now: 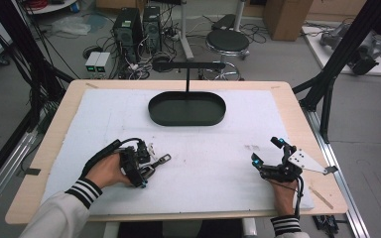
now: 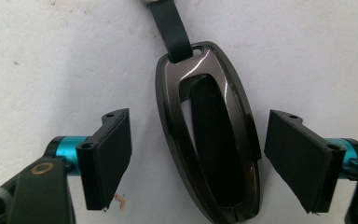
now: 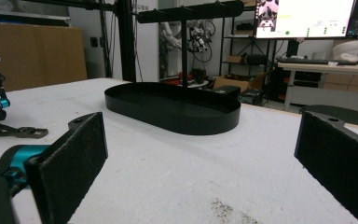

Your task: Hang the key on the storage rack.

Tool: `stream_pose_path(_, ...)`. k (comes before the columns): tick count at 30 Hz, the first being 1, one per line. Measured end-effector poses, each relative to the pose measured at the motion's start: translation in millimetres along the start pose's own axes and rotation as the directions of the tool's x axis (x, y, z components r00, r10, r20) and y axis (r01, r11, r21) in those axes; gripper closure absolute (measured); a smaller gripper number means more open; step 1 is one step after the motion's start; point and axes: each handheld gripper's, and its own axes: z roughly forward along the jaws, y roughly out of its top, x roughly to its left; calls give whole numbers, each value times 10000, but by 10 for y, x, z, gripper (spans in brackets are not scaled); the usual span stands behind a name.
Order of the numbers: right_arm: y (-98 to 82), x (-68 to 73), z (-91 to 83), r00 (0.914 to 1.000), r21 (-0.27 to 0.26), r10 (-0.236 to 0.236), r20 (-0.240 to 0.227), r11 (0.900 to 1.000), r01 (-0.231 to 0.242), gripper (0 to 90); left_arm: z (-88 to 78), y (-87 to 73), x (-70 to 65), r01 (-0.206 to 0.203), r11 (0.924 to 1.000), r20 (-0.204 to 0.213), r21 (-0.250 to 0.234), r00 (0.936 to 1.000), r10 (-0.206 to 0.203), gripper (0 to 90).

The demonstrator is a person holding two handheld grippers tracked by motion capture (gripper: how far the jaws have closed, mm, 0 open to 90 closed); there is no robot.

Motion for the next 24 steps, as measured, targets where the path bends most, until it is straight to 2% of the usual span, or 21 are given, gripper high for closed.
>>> stream_pose_path(5,0,1,1,10000,-7,-33,17,10000,33,14,0,13,9,205,9997,160,-123,9997,-203,279)
stream_pose_path(10,0,0,1,10000,-9,-19,-5,10000,19,14,17,34,5,102,9999,237,64,9997,-104,358)
stream_pose_path(12,0,1,-1,10000,3,5,3,10000,-5,14,14,33,7,292,9996,384,37,9988,-293,397)
stream_pose_path(15,0,0,-1,10000,3,-12,0,10000,12,14,6,36,0,387,9992,331,127,9987,-391,463)
stream_pose_path(19,0,0,0,10000,-6,-10,-2,10000,10,14,-2,51,-37,177,9997,72,192,9998,-179,475)
stream_pose_path(24,0,1,-1,10000,7,3,12,10000,-3,14,-8,49,-47,99,9999,-60,119,9999,-98,480)
